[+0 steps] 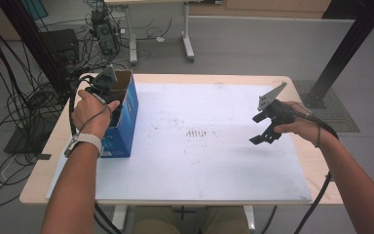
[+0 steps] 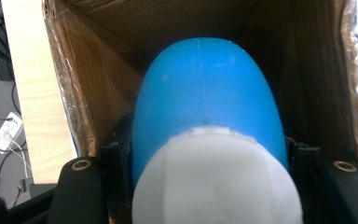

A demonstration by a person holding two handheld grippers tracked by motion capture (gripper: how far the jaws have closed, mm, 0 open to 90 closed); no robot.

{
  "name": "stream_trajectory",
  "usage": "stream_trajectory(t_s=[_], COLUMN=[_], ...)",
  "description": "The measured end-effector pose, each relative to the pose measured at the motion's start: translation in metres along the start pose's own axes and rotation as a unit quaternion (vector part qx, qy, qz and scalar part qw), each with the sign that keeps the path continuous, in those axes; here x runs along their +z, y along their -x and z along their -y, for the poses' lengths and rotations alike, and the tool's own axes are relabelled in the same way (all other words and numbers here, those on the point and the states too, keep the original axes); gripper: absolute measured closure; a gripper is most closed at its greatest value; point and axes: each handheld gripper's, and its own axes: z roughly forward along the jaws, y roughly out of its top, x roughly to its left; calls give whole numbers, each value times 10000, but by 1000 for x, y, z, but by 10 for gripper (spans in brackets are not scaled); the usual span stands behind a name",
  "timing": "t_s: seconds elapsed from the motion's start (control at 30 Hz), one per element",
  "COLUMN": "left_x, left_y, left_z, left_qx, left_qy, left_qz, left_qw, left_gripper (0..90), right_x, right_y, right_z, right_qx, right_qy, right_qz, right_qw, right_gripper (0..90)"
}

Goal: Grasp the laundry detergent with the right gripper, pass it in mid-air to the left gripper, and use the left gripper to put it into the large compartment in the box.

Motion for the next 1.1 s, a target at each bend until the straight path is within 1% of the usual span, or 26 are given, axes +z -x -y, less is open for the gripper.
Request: stream_trajectory(t_s=[0.2,0.3,0.57,0.9,1.03,1.1], left_x=[0,0,0,0,0,0], left_y=[-1,0,0,-1,-1,-1], left_z=[0,1,1,1,1,1], left_qx=[-3,3,2,-14,-16,-21], left_qy=[-14,-14,-7,-6,-9,-8], left_qz=[12,9,5,13,16,18], left_qw=[10000,10000,10000,10000,10000,10000], left_gripper=[372,371,372,371,371,371], right_x=[0,-1,-2,-2,-2,-2], right_y=[0,0,-1,-2,-1,-1], right_z=[1,1,2,1,2,2], right_qx=[0,44,12,35,3,31], right_qy=[-15,19,-13,7,-10,-1], right_qz=[9,19,23,26,22,23], right_qw=[10000,10000,10000,10000,10000,10000], right_gripper=[88,88,88,88,88,88])
